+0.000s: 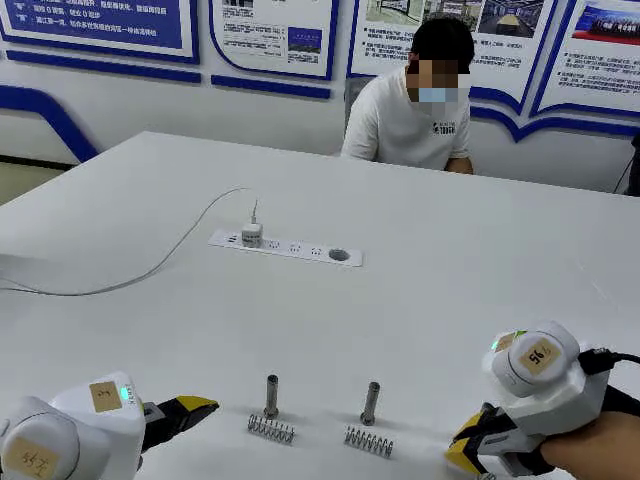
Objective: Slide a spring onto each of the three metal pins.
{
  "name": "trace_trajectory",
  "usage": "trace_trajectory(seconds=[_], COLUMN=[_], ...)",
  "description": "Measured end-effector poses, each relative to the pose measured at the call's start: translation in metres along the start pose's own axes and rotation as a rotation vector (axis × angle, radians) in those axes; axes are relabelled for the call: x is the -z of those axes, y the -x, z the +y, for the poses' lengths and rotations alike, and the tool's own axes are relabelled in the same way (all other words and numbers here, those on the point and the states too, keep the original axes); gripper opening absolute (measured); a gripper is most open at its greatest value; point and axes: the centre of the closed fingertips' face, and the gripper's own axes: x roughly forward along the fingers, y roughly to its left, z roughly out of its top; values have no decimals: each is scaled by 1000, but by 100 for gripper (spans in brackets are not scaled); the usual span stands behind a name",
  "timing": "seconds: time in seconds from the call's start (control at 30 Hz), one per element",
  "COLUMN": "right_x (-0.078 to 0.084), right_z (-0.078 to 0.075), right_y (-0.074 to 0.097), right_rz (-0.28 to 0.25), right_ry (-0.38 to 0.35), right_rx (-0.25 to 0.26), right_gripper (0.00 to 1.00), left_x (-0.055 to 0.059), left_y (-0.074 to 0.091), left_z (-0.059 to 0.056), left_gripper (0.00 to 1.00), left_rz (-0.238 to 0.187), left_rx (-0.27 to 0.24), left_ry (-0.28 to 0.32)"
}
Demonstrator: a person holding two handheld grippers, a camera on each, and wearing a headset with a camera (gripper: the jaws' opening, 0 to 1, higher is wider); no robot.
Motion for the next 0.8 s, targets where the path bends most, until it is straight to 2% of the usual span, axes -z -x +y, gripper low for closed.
trace_trajectory(seconds=[0.47,0.8], right_x=[-5,-8], right_z=[-3,-6], right_y=[16,22], right_rz=[-52,-76], right_ry=[-28,-48], right_rx=[37,51], right_gripper=[12,12], left_x=[-2,-3], left_y=[-1,-1], left_z=[-2,-1], left_gripper=[83,83], left_rz=[-5,-6], left_rx=[6,4], left_ry=[-8,-9])
